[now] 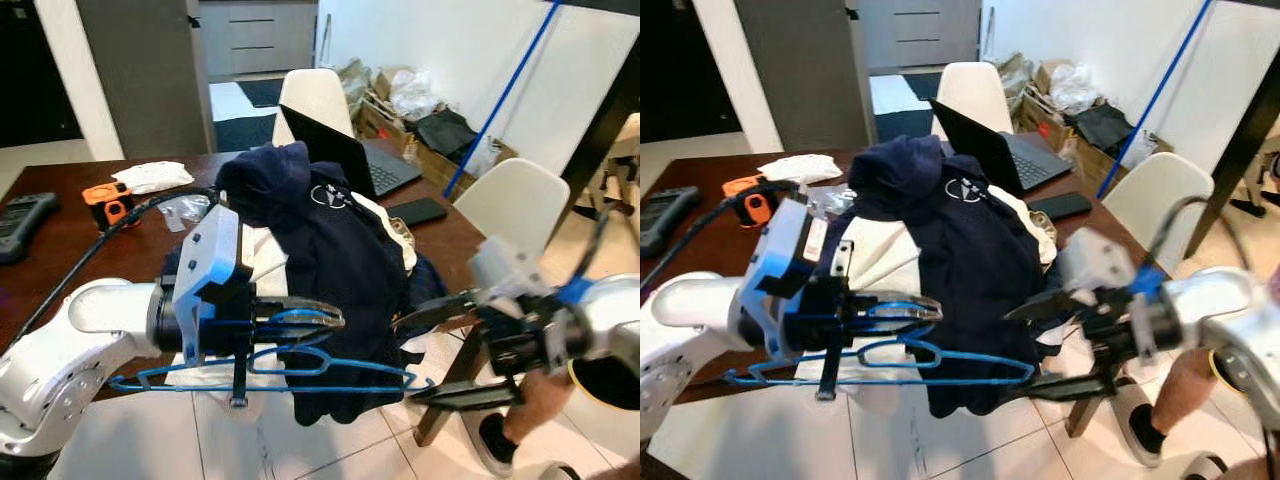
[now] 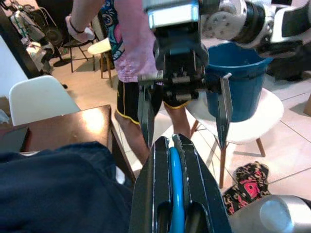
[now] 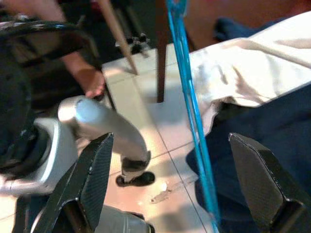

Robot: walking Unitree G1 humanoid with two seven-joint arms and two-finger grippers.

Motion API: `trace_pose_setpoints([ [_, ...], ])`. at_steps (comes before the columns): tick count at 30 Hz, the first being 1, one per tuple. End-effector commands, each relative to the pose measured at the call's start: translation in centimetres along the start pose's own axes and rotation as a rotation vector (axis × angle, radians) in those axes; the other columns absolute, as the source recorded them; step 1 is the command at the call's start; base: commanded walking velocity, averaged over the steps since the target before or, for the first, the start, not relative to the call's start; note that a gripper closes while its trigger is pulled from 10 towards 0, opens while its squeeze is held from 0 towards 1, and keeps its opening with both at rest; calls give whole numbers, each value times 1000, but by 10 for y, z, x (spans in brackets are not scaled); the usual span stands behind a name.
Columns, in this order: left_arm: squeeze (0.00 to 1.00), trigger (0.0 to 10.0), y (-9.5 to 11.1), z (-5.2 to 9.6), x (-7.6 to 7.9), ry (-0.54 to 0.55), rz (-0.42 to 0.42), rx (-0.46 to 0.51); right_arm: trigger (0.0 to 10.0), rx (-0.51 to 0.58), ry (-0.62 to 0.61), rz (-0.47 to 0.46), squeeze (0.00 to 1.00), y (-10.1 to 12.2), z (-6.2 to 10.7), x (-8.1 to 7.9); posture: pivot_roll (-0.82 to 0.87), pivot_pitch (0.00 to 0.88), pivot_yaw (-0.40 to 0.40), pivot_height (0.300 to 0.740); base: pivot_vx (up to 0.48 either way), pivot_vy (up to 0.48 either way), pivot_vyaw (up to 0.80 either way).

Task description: Hang hanger

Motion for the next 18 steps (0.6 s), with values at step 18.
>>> trace_pose_setpoints([
  [18,0,10000,1,-11,-2,-33,-23,56,10000,74,-64,-13,0,13,-43,9,-26,0,-41,740,0,0,0],
])
Point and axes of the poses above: a point about 5 cm out from each wrist's last joint towards the gripper, its own z axis pointing back from the gripper into the wrist, its own y axis along the axis of the wrist's last joint, x = y × z, the point moved 1 cm from there along -z, pointing out of the wrist towards the gripper, and after that the axes turned 1 degree about z, right-handed, at the moved point
